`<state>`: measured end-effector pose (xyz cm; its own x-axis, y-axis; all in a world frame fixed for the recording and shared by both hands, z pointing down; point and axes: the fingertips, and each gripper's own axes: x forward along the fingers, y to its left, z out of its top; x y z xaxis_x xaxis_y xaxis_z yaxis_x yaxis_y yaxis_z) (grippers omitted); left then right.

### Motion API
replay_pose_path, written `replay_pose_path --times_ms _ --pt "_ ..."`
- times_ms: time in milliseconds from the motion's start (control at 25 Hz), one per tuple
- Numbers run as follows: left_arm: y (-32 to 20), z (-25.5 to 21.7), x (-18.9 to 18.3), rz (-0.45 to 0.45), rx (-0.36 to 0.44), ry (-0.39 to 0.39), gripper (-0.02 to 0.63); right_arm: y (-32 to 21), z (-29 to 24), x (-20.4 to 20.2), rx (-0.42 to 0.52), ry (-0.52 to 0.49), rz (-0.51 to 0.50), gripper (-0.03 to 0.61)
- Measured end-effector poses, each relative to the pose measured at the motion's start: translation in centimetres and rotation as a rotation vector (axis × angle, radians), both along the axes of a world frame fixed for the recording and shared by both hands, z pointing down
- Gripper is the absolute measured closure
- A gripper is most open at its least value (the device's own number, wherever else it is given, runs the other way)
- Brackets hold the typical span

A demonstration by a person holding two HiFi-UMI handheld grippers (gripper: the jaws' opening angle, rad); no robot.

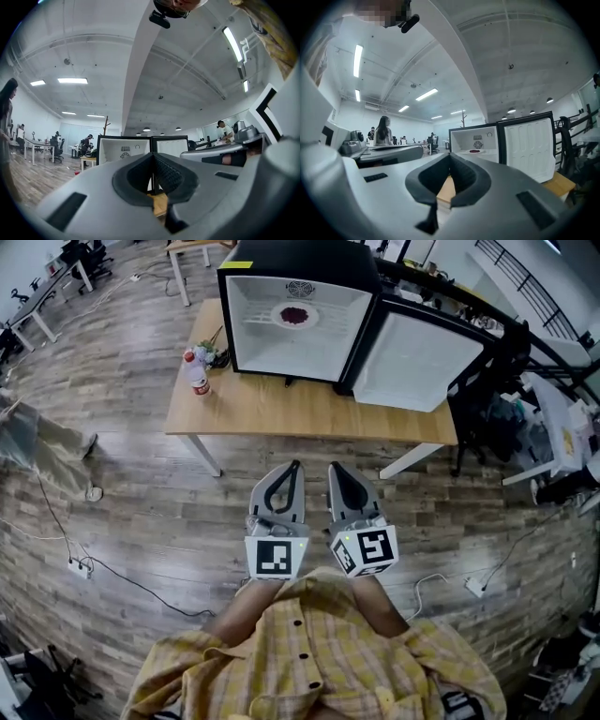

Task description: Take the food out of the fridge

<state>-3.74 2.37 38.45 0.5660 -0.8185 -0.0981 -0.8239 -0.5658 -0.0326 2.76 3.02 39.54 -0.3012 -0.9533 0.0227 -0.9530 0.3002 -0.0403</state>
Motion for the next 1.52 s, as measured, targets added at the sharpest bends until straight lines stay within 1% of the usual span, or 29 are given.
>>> replay_pose_path --times_ms 120,200,400,480,520,640,840,1080,1200,1360,1520 --pt "-0.9 -0.3 0.1 0.010 0.020 0.015 0.606 -0.8 -0.1 -0.1 0.000 0.016 0.009 0.572" --pt "-1.4 -0.1 0.2 0.012 0.019 0.028 0.606 -1.3 0.1 -0.1 -0.005 0.018 0.018 0.572" --pt "-3.4 1.1 0.3 0.023 0.000 -0.005 0.606 -3.2 0.5 -0.3 -0.011 0.024 0.021 0.572" --pt "-4.3 1.5 0.3 0.014 -0.010 -0.004 0.606 -4.2 0.9 0.0 -0.012 0.024 0.022 0.572" --pt "-4.9 1.5 0.3 0.009 -0.007 -0.003 0.606 -4.9 1.0 0.2 -0.011 0.022 0.023 0.572" --pt "-7.1 1.4 0.5 0.004 0.005 -0.033 0.606 -7.3 1.1 0.9 -0.012 0.006 0.023 0.572" --pt "-11.3 1.5 1.0 -0.022 -0.017 -0.001 0.606 -11.7 1.0 0.7 -0.005 -0.009 -0.017 0.572" --pt "-16.8 0.9 2.7 -0.049 0.011 -0.027 0.606 -17.1 0.5 1.3 -0.001 -0.011 -0.055 0.572" --pt "-19.0 0.9 3.5 -0.057 0.008 -0.037 0.606 -19.6 0.2 2.2 0.005 -0.019 -0.060 0.572" --pt "-22.0 1.0 3.9 -0.087 -0.006 -0.023 0.606 -22.6 0.3 3.2 0.006 -0.032 -0.065 0.572" --pt "-24.2 1.1 4.5 -0.095 -0.005 -0.070 0.606 -25.1 0.3 4.2 0.005 -0.044 -0.066 0.572"
